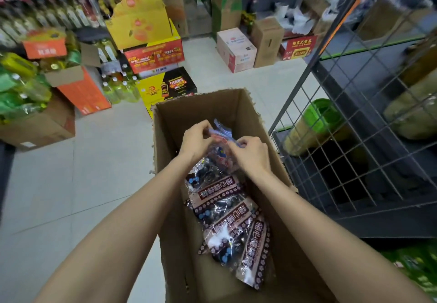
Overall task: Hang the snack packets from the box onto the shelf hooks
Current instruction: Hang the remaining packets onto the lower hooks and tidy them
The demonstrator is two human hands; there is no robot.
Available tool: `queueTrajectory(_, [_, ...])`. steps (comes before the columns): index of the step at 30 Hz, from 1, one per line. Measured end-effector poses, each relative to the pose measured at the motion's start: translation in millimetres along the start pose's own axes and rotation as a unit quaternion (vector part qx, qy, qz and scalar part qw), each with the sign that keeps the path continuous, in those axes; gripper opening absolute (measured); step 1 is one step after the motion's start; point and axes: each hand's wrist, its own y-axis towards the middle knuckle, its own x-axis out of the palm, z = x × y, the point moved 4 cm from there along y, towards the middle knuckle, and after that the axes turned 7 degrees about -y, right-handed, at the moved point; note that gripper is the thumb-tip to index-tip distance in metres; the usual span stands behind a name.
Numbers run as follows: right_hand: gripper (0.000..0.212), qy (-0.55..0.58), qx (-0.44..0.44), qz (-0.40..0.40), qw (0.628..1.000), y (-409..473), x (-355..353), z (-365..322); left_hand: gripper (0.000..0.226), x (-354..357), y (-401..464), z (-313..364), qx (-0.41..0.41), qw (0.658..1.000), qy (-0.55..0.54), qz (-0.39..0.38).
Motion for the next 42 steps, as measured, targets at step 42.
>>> queueTrajectory(42, [0.045, 0.464, 0.178, 0.384, 0.778, -584, -279, 281, 0.025, 213, -545, 285, 0.38, 0.85, -0.173, -0.32])
